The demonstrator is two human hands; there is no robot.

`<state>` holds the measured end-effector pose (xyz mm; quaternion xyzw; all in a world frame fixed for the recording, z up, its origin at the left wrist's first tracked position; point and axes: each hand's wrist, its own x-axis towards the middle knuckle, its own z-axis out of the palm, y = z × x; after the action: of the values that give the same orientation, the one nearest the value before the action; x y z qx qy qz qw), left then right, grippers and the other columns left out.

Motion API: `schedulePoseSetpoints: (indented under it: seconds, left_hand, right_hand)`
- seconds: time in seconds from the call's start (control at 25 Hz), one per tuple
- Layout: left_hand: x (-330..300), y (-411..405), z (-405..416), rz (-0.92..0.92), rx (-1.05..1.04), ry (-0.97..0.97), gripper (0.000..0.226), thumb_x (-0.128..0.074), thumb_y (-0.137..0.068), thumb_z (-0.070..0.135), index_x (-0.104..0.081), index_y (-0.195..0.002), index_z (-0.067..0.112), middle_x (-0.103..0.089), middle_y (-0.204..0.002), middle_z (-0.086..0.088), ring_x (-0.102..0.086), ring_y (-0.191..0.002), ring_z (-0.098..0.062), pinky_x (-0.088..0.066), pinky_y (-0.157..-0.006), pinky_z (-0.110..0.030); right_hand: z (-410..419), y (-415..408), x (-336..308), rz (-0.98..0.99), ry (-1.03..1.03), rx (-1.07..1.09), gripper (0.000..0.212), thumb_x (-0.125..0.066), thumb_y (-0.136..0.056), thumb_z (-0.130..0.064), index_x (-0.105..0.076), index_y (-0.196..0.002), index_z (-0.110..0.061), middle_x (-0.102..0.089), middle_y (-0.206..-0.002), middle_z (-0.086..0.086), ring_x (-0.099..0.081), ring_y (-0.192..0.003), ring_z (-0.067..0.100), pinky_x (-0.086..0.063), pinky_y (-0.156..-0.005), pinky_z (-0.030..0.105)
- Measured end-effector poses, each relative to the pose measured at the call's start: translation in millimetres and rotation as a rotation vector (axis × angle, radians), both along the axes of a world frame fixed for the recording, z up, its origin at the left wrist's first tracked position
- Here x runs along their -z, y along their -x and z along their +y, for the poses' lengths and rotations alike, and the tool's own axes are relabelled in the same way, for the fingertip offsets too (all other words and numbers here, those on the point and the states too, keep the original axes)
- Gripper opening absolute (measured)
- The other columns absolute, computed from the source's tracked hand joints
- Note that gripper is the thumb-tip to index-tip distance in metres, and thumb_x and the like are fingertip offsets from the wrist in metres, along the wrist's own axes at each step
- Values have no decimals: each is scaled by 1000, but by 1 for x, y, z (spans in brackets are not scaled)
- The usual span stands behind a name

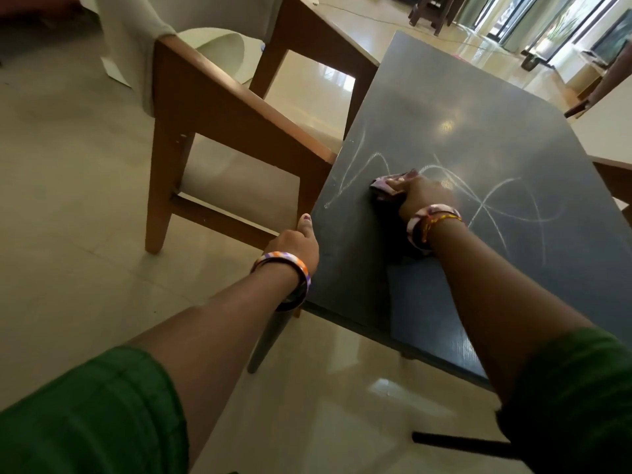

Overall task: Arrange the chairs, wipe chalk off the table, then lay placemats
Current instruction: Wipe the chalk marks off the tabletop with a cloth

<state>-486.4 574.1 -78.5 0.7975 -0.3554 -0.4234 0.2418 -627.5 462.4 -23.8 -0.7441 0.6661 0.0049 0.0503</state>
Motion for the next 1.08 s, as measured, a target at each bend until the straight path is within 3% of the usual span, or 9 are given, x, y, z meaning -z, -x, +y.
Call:
schedulePoseSetpoints:
  seconds: [0.16, 0.32, 0.4, 0.52, 0.64, 0.76, 0.84, 0.96, 1.08]
  left_hand:
    - [-3, -1, 2, 11, -7, -6, 68, -10, -98, 49, -50, -120, -2, -57, -100, -15, -55, -94, -27, -41, -78, -35]
    - [-6, 0, 2, 10, -3, -25, 67, -11, -99, 47, -48, -124, -2, -58, -115, -19, -55, -106, -31, -39, -80, -35]
    - [-6, 0, 2, -12, 3, -16, 65, -11, -99, 46, -50, -120, -1, -59, -103, -17, -56, -99, -29, -38, -77, -34]
    - [-4, -1, -1, -119, 32, -1, 66, -9, -99, 45, -56, -108, 0, -57, -86, -13, -56, -85, -26, -42, -77, -36]
    - [-7, -2, -20, -209, 86, -34, 70, -5, -98, 46, -58, -107, 1, -56, -86, -14, -57, -87, -27, -44, -85, -39]
    - [-10, 0, -51, -176, 55, -56, 71, -2, -98, 45, -54, -117, 0, -56, -95, -16, -56, -99, -30, -42, -93, -41]
    - [-9, 1, -64, -149, 29, -45, 69, -4, -99, 43, -53, -117, -2, -53, -83, -12, -56, -89, -27, -42, -87, -37]
    - [-7, 0, -68, -109, 16, -61, 67, -6, -100, 42, -55, -108, -4, -43, -64, -8, -43, -59, -16, -37, -64, -29]
    - [-12, 0, -63, -108, 15, -64, 66, -8, -100, 42, -56, -108, -2, -42, -62, -6, -41, -57, -15, -33, -53, -27]
  right_hand:
    - [56, -2, 5, -11, 13, -99, 52, -44, -95, -17, -35, -141, -40, -46, -142, 5, -47, -124, 30, -40, -102, 44]
    - [133, 6, 7, 22, -50, -310, 53, -35, -99, -26, -16, -147, -41, -17, -156, -13, -24, -142, 17, -39, -103, 37]
    - [113, 10, 1, 8, -216, -320, 55, -37, -97, -45, -12, -146, -44, -7, -156, -18, -12, -145, 14, -33, -108, 40]
    - [66, 5, 1, -19, -388, -282, 67, -33, -89, -67, -9, -146, -44, 5, -157, -17, 3, -146, 17, -8, -114, 50]
    - [17, -6, 10, -67, -313, -206, 59, -15, -90, -69, -11, -145, -48, 4, -157, -15, 3, -146, 20, 1, -111, 55]
    - [-32, -12, 25, -40, -205, -213, 56, -13, -93, -64, -9, -146, -46, 2, -158, -12, 3, -146, 22, 4, -111, 57]
    - [-67, -14, 33, -89, -148, -190, 58, -16, -93, -64, -8, -147, -43, 3, -158, -10, 7, -146, 24, 6, -111, 57]
    - [-112, -23, 37, -98, -127, -109, 62, -15, -90, -68, -10, -147, -42, 4, -159, -7, 15, -144, 26, 17, -106, 64]
    - [-102, -24, 32, -102, -154, -180, 63, -20, -89, -70, -6, -146, -45, 6, -159, -7, 14, -144, 27, 12, -107, 65]
